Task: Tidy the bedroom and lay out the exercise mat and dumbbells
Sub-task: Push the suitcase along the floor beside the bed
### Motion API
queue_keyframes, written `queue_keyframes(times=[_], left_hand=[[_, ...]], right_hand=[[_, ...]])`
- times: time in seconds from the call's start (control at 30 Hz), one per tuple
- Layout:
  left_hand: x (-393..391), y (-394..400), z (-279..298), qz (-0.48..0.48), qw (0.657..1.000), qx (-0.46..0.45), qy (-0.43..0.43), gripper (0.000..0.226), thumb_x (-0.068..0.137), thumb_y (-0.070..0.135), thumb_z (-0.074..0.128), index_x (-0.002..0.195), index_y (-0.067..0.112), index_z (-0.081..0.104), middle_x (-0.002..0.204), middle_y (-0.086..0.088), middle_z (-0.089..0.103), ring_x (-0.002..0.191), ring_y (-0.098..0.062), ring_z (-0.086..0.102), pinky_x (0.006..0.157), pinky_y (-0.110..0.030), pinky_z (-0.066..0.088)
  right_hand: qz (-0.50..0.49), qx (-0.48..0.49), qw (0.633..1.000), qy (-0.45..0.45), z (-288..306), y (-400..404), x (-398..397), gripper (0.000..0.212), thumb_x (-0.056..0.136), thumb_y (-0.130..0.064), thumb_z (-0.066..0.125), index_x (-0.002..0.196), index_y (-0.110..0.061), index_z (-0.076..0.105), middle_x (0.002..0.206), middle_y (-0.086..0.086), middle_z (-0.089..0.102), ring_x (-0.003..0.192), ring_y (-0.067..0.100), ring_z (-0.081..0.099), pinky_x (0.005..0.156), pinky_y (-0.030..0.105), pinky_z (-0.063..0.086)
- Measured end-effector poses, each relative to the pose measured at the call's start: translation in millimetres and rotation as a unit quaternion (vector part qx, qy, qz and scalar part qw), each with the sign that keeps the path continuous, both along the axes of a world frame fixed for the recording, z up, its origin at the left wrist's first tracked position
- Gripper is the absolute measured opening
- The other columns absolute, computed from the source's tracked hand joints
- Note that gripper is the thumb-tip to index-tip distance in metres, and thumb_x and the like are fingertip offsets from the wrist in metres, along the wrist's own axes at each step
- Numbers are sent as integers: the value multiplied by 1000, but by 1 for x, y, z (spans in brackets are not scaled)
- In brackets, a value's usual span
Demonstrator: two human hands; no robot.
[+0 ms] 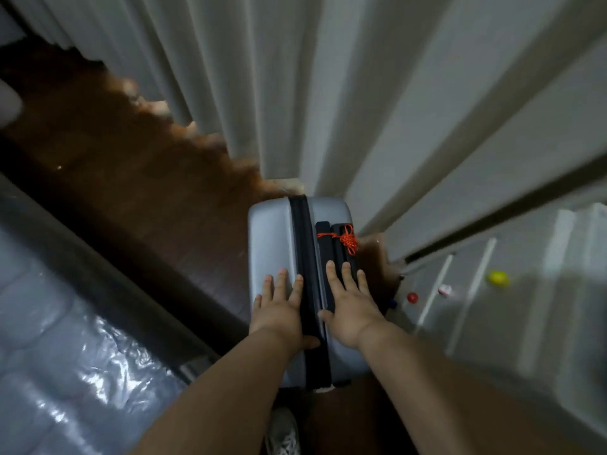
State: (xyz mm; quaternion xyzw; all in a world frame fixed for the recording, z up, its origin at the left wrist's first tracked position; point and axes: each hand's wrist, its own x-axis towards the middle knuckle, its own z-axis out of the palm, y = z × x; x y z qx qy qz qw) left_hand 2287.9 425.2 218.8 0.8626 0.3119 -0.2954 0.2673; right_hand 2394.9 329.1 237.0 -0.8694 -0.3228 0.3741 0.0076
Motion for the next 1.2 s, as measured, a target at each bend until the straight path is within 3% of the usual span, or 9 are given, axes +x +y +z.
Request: queue_keyframes(times=[0.23, 0.57, 0.93, 1.2], left_hand=[[26, 106, 6, 78, 997, -9, 12, 118, 74, 56, 68, 147, 28, -21, 152, -4, -33, 142, -30, -24, 117, -45, 1], [23, 291, 19, 232, 971, -5, 54, 118, 75, 58, 67, 146, 29, -22, 152, -3, -32, 143, -29, -22, 119, -43, 5], [-34, 457, 13, 349, 935, -13, 66, 119, 74, 61, 67, 146, 29, -23, 152, -3, -34, 142, -28, -24, 119, -44, 2], [-96, 606, 9, 367, 929, -3, 39, 119, 73, 60, 67, 145, 29, -22, 152, -4, -33, 142, -30, -24, 118, -44, 3]], right_hand=[[91, -3, 996, -3, 1, 125, 39, 88, 94, -40, 49, 145, -34, -23, 157, -2, -22, 143, 27, -21, 117, 37, -4], [235, 26, 971, 25, -3, 349, 52, 89, 93, -40, 50, 144, -37, -22, 157, -3, -21, 144, 27, -21, 117, 40, 3], [352, 30, 935, 33, -7, 547, 0, 89, 93, -40, 51, 145, -37, -21, 157, -2, -21, 144, 28, -20, 117, 40, 4], [394, 31, 919, 3, -6, 702, -59, 89, 93, -43, 48, 145, -32, -23, 158, 2, -19, 144, 30, -19, 117, 39, -2]])
